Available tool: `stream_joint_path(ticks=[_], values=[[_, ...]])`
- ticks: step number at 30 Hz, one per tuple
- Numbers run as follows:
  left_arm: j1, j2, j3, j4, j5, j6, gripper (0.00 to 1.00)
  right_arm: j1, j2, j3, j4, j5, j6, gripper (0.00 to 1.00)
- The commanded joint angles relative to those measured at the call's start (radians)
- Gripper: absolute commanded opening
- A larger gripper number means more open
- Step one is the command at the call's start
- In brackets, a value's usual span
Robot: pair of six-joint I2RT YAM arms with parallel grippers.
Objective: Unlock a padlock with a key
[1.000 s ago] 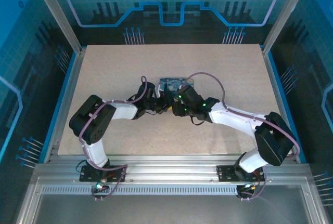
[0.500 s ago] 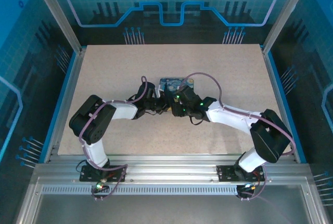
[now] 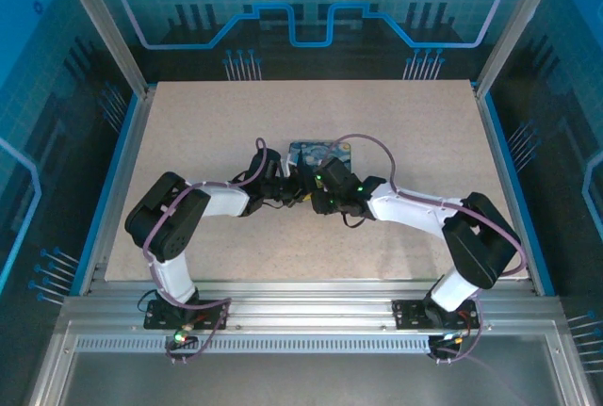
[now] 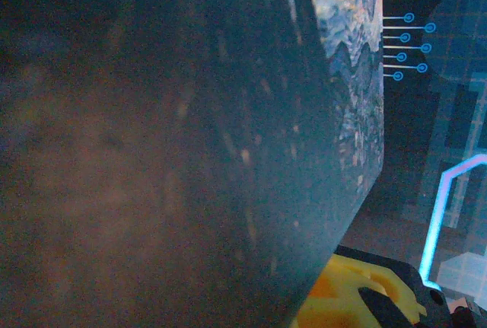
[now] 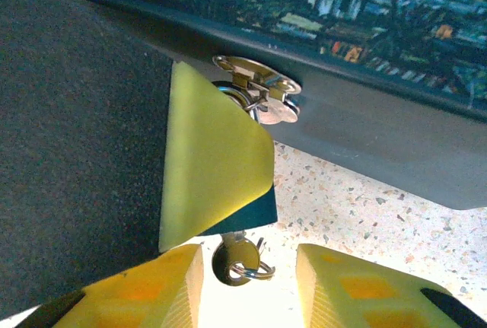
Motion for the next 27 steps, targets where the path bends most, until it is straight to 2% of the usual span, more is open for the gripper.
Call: stream_joint_path(ticks=[1, 13, 15, 18, 21, 25, 27], values=[[-0.002, -0.034, 0.026, 0.017, 0.042, -0.001, 0.0, 0.019, 0.023, 0.046, -0.012, 0.024, -0.024, 0.37], [-0.002, -0.024, 0.017, 0.044, 0.046, -0.017, 0.0, 0.023, 0.05, 0.082, -0.037, 0.039, -0.039, 0.32], [-0.002, -0.024, 0.014, 0.045, 0.046, -0.016, 0.0, 0.022, 0.05, 0.086, -0.039, 0.037, -0.043, 0.26], [-0.002, -0.022, 0.011, 0.045, 0.046, -0.014, 0.0, 0.023, 0.047, 0.081, -0.035, 0.026, -0.044, 0.1], [-0.001, -0.021, 0.011, 0.045, 0.043, -0.01, 0.0, 0.022, 0.039, 0.062, -0.013, 0.005, -0.043, 0.0], [-0.002, -0.023, 0.009, 0.044, 0.043, -0.008, 0.0, 0.023, 0.044, 0.049, 0.005, -0.012, -0.043, 0.0], [-0.002, -0.027, 0.003, 0.041, 0.04, 0.001, 0.04, 0.02, 0.045, 0.038, 0.023, -0.031, -0.044, 0.0]])
